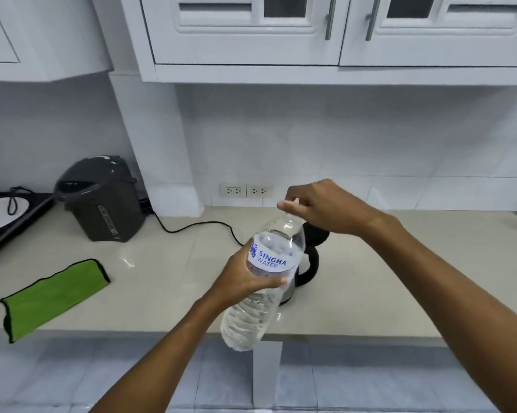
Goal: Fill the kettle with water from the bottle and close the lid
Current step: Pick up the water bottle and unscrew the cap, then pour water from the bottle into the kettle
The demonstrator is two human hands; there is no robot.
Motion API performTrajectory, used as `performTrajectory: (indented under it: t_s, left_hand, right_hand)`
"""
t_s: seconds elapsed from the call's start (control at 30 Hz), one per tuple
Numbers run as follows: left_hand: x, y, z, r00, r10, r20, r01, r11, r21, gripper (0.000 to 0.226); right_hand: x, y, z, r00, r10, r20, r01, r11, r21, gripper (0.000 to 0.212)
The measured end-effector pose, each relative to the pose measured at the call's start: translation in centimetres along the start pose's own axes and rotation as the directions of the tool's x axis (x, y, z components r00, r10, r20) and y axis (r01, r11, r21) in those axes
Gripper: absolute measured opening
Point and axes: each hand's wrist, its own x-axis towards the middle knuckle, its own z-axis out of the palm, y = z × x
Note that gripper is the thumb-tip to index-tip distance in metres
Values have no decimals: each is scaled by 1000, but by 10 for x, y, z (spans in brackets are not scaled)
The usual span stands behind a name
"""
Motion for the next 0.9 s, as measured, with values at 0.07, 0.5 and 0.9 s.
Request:
performTrajectory:
  t_s: [0.07, 0.5, 0.9]
  left_hand:
    - [-4, -8, -11, 1000, -12, 22, 10, 998, 55, 74]
    - [25, -46, -36, 958, -284, 41, 248, 892, 378, 69]
    - [48, -43, -61, 881, -472, 45, 350, 711, 609, 67]
  right_hand:
    - [-11, 4, 10, 998, -64, 13, 62, 991, 115, 24]
    - [-109, 1, 88, 909, 384, -163, -154, 673, 723, 25]
    - [-162, -5, 143, 883, 468, 38, -340, 581, 739, 22]
